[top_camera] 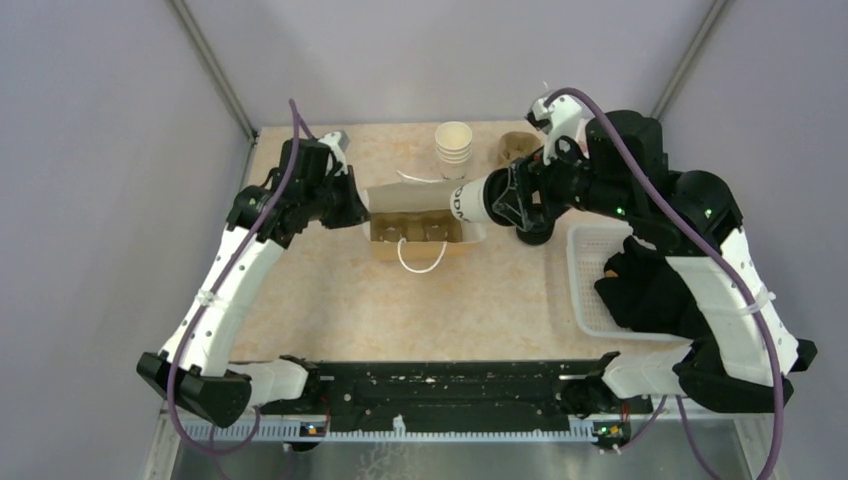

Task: Pack the takeout coffee

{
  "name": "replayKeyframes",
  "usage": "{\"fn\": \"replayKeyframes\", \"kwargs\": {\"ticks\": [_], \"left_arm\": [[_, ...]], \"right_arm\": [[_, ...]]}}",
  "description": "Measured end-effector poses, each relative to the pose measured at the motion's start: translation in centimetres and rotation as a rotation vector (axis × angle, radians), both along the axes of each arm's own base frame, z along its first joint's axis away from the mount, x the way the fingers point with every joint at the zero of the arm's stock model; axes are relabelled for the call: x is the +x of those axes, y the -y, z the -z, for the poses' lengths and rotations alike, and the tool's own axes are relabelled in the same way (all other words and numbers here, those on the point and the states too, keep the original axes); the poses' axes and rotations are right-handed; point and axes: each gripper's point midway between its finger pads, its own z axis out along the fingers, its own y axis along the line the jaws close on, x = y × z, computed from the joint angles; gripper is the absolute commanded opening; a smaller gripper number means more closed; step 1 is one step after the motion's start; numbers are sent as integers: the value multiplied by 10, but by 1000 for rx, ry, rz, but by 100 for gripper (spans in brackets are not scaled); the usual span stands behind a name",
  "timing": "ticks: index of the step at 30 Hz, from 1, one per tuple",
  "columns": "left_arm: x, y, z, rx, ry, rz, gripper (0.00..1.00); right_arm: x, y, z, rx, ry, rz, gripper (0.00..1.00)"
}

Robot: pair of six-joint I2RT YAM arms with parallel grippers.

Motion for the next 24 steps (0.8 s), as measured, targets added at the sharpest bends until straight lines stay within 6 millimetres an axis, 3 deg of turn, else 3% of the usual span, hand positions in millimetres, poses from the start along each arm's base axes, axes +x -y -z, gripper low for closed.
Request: {"fn": "replayKeyframes", "kwargs": {"ticks": [5, 12, 16, 24], "left_arm": [[-9, -3, 5, -9, 57, 24, 0], [-12, -5, 25, 3, 64, 37, 0], [-16, -5, 23, -10, 109, 54, 0], [-29, -6, 28, -25, 167, 100, 0]], "right_arm": [[-18, -31, 5, 15, -32, -115, 32], [-35, -78, 30, -70, -52, -240, 28], [-37, -82, 38, -134, -5, -271, 27], [-28, -84, 28, -192, 132, -313, 18]]}}
